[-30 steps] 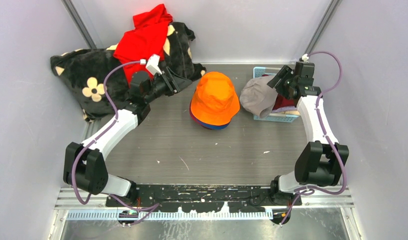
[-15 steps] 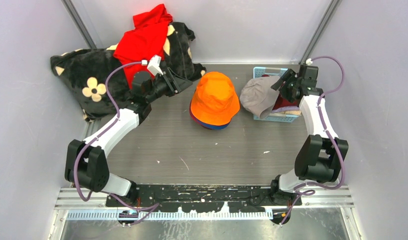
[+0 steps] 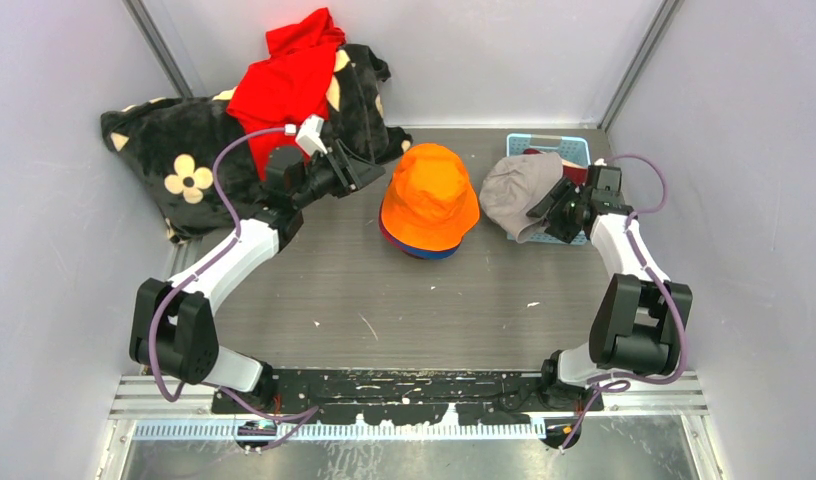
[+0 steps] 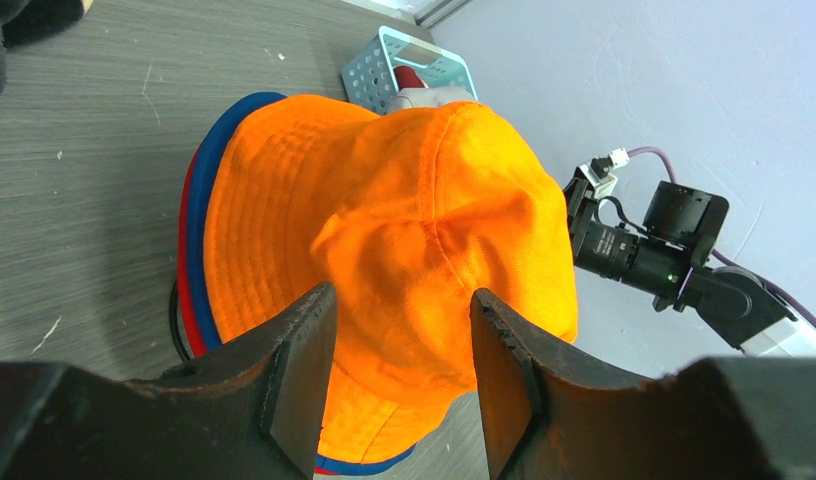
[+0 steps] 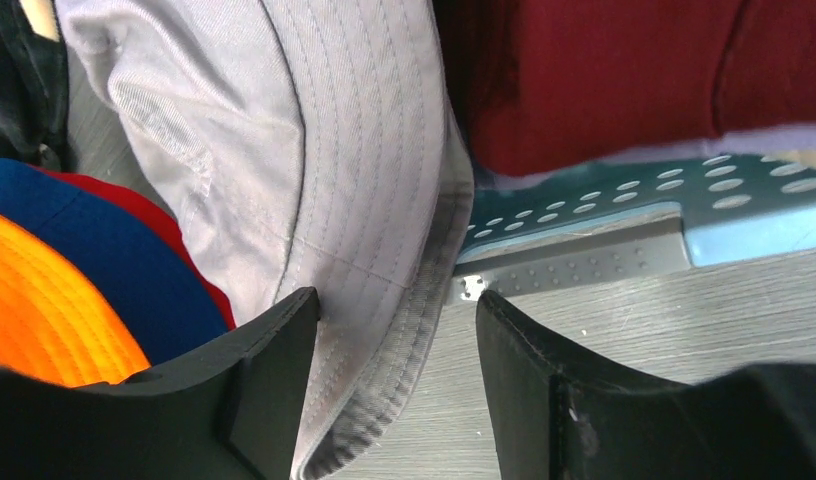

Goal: Stack the hats

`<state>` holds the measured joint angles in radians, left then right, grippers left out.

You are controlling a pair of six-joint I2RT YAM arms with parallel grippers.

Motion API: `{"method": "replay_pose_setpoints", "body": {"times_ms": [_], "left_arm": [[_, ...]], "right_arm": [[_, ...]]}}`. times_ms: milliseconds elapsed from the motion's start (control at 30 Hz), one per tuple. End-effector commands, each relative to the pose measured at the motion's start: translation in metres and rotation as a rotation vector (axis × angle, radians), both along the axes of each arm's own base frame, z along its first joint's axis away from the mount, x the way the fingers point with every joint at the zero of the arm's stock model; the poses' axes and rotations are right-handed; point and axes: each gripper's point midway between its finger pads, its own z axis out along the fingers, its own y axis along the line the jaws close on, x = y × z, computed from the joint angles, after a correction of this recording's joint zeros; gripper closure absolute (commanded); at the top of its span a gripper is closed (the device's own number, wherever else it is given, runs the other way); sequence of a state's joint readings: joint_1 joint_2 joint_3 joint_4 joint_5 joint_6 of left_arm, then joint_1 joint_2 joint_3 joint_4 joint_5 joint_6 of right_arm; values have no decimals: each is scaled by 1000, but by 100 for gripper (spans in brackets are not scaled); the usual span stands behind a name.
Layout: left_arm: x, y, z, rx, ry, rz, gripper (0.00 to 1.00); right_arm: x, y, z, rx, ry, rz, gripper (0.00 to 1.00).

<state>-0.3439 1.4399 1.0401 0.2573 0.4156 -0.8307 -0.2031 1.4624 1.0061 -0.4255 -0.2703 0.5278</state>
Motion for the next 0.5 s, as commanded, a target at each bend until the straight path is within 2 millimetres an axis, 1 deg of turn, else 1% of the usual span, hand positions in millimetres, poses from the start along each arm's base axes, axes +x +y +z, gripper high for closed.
{"method": "replay_pose_setpoints", "body": {"times_ms": [0,233,333,467], "left_arm": [[-5,2,23,-21,-76,-13,48],[-4,1,19,-19,-66,-13,48],[-3,1,18,-20,-62,-14,48],[-1,0,18,-21,-60,-15,48]], "right_arm": [[11,5,27,14,-125,18,37],[22,6,36,28,-159,22,39],[28,6,37,34,-174,21,43],[39,5,43,41,-203,12,51]]}}
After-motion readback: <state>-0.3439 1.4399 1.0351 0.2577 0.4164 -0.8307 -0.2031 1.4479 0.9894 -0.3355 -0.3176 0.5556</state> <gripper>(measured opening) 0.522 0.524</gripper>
